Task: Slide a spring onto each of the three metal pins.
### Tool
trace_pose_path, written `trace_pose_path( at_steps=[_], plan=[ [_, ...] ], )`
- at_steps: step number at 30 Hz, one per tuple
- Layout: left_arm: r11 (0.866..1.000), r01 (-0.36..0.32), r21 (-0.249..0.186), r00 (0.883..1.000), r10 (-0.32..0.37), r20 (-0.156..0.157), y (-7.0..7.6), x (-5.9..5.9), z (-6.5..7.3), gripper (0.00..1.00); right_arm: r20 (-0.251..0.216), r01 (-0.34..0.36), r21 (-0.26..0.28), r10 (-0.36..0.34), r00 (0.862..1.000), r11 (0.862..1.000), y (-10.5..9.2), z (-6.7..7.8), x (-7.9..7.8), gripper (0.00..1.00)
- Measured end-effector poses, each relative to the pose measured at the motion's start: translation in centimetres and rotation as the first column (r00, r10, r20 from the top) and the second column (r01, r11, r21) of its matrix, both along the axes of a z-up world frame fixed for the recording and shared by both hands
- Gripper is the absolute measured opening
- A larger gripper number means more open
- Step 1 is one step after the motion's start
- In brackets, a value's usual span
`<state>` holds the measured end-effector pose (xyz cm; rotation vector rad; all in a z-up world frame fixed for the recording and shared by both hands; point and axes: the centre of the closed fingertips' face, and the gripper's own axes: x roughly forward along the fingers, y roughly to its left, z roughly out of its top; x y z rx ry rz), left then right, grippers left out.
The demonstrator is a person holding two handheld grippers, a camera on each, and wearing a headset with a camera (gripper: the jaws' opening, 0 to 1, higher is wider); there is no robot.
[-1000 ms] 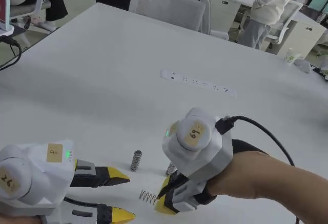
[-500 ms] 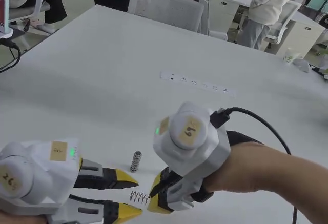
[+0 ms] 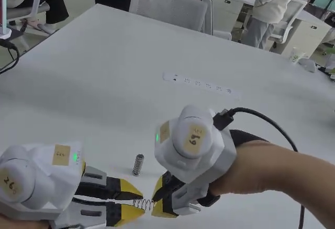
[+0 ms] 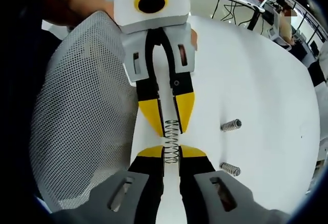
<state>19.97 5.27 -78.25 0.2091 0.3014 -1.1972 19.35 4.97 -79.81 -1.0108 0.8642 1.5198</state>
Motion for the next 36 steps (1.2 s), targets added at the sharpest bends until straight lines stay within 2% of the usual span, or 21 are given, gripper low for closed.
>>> trace_pose_path(
  at_steps=[14,21,30,36],
  plan=[
    [0.999,0.033,-0.005,0.999,-0.033,-0.015,-0.32,-0.57,0.23,0.03,-0.038,-0.002,0.027,0.003,0.999,1.0,-0.28,0.41,-0.34,0.08],
    [0.999,0.036,-0.006,0.999,-0.036,-0.02,-0.33,-0.74,0.27,0.02,-0.063,0.016,0.042,-0.013,0.998,0.999,-0.36,0.06,-0.39,0.09],
    [0.999,0.036,-0.015,0.999,-0.037,-0.017,-0.33,-0.71,0.54,0.02,-0.071,0.032,0.049,-0.028,0.997,0.998,-0.81,-0.54,-0.23,0.1],
    [0.999,0.031,-0.023,0.999,-0.031,-0.013,-0.33,-0.54,0.75,0.02,-0.07,0.043,0.059,-0.039,0.997,0.997,-0.83,-0.17,-0.15,0.09]
  ],
)
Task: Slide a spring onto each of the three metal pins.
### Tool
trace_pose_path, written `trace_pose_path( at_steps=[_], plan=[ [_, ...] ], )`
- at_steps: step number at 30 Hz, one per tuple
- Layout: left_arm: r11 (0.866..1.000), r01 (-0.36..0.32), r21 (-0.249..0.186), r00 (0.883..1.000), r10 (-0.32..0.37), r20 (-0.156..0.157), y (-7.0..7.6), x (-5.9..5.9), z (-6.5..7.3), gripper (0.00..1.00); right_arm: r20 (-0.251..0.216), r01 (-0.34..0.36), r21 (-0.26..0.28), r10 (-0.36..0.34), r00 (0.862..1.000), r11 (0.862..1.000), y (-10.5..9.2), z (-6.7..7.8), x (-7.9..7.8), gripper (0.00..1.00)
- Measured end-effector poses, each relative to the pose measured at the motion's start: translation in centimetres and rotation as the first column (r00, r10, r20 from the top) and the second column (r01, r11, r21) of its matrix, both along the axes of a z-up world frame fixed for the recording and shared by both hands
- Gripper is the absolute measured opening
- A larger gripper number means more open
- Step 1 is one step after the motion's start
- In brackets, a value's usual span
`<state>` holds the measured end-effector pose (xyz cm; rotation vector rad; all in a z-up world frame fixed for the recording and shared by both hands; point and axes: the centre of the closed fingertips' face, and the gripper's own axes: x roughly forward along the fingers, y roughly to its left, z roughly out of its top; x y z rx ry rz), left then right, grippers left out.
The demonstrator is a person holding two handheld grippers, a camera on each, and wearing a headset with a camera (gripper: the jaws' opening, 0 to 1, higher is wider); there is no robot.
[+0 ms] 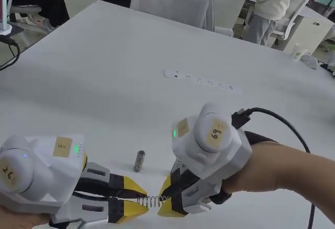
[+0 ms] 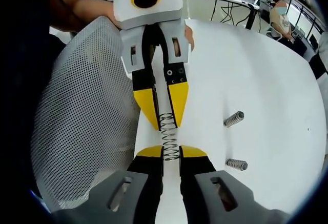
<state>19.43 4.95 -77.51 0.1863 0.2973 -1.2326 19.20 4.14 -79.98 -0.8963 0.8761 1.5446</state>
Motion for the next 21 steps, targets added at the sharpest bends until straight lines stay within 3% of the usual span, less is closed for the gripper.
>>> trace_pose_path(
  at_steps=[9,21],
  plan=[
    [1.0,-0.011,-0.009,1.0,0.011,0.005,0.1,0.3,0.1,0.02,-0.004,0.049,0.03,-0.049,0.999,0.998,0.5,2.1,0.2,0.08],
    [0.999,-0.022,-0.025,1.0,0.022,0.016,0.1,0.5,0.5,0.02,0.012,0.041,0.039,-0.041,0.999,0.998,1.8,3.7,0.2,0.07]
  ],
)
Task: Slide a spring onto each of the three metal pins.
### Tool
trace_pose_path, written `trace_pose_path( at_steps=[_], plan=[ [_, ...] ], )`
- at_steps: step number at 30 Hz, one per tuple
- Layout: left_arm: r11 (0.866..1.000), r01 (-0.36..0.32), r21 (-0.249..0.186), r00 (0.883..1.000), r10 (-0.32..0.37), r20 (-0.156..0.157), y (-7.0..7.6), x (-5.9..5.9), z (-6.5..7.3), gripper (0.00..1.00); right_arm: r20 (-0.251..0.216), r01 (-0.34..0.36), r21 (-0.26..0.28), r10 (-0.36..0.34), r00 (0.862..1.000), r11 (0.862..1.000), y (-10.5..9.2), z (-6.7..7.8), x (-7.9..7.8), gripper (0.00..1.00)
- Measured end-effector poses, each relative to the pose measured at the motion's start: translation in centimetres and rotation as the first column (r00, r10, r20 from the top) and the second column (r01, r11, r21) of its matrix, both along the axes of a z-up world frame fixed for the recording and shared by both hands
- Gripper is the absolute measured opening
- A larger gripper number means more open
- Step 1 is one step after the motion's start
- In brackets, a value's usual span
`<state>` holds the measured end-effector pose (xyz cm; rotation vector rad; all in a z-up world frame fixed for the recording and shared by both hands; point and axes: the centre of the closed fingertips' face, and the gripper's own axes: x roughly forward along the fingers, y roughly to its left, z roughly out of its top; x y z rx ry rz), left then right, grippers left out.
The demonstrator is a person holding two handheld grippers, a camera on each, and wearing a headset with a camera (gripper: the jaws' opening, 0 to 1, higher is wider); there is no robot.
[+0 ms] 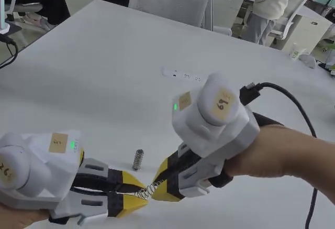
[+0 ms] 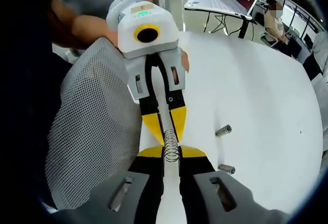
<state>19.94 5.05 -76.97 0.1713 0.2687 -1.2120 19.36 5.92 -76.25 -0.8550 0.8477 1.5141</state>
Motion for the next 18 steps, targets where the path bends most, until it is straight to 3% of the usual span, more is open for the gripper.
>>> trace_pose_path(
  at_steps=[5,12,18],
  plan=[
    [1.0,0.0,-0.002,1.0,0.0,0.004,-0.04,0.0,0.04,0.02,-0.019,0.012,-0.015,-0.012,1.0,1.0,0.08,0.11,-0.06,0.07],
    [1.0,-0.003,-0.007,1.0,0.003,0.009,-0.14,0.17,0.06,0.02,-0.001,0.007,-0.042,-0.007,1.0,0.999,0.25,0.26,0.04,0.07],
    [1.0,-0.004,-0.005,1.0,0.004,0.017,-0.18,0.35,0.12,0.02,-0.003,0.01,-0.033,-0.01,1.0,0.999,0.75,0.58,0.13,0.07]
  ],
)
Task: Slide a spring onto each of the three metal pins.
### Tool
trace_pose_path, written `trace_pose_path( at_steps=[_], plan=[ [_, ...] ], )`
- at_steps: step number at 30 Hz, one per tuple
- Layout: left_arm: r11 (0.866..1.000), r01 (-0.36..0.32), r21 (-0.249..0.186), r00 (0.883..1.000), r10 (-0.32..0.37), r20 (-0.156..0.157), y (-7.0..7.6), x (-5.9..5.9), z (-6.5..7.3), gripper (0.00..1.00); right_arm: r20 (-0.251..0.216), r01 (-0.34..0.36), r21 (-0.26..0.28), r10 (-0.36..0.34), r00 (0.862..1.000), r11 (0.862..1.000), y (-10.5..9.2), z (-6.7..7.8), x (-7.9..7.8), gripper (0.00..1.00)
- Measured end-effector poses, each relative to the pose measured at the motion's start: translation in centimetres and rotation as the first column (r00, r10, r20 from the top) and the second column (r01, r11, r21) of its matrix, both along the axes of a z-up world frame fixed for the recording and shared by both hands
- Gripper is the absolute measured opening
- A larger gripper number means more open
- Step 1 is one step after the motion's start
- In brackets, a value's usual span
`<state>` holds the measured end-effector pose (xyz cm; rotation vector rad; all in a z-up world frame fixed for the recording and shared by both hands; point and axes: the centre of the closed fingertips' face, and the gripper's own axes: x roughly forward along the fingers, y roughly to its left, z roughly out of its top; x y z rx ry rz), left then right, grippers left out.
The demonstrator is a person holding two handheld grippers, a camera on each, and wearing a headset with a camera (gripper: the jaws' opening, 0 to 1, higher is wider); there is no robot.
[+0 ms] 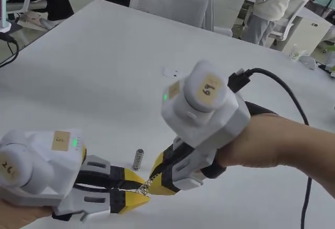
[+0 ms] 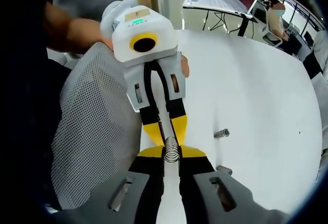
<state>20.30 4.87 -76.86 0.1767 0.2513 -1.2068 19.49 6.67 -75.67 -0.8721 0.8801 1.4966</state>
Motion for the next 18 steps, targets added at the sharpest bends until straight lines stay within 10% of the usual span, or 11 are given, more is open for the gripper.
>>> trace_pose_path(
  at_steps=[18],
  plan=[
    [1.0,0.008,0.003,1.0,-0.008,0.011,-0.24,0.32,0.05,0.02,0.005,-0.007,0.006,0.007,1.0,1.0,0.95,0.42,-0.01,0.07]
  ],
)
